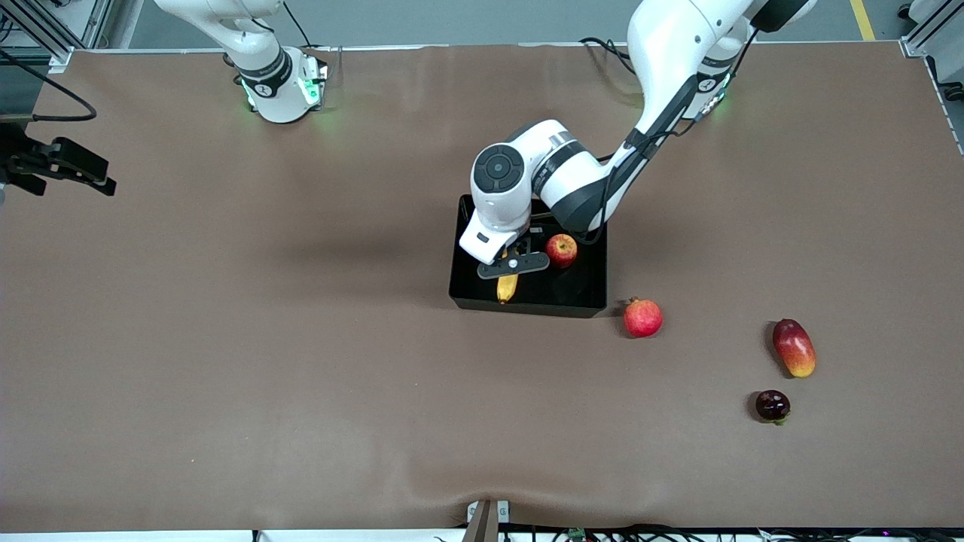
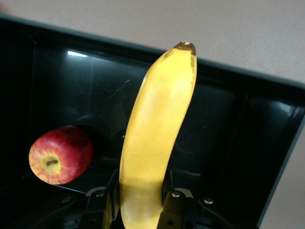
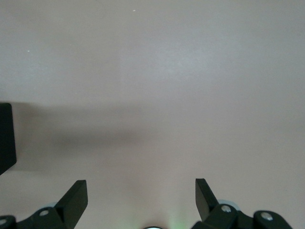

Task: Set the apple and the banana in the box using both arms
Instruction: 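Lower the banana into the box and open the left gripper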

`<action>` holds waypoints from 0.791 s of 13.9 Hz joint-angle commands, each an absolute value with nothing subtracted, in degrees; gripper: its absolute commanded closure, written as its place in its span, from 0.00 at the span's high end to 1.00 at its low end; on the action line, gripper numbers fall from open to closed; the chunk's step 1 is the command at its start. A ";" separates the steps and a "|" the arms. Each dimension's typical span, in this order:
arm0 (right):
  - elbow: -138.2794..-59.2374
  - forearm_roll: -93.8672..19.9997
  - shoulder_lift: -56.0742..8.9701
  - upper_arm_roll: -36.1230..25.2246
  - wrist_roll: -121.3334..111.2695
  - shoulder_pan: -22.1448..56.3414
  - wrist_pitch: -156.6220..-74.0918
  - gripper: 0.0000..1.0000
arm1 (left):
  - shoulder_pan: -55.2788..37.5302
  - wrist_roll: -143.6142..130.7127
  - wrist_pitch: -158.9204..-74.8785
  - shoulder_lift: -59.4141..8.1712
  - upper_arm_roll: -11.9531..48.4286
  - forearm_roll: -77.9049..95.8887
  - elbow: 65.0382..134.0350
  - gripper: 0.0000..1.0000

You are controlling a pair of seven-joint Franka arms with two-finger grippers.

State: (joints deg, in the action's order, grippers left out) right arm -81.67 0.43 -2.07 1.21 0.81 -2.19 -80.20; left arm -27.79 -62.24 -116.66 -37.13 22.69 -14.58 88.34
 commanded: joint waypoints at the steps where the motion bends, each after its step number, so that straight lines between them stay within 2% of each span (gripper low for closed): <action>1: -80.77 1.14 -1.85 1.49 1.49 -3.78 -78.49 1.00 | -29.53 -65.56 -116.54 -38.23 22.24 -16.17 88.42 0.00; 9: -80.77 0.97 -2.02 1.49 1.49 -3.87 -79.02 1.00 | -30.15 -66.27 -123.66 -44.73 21.88 -16.17 87.89 0.00; 11: -80.77 0.35 -2.02 1.58 1.49 -3.78 -79.28 1.00 | -29.71 -66.18 -123.84 -46.31 21.88 -16.17 87.80 0.34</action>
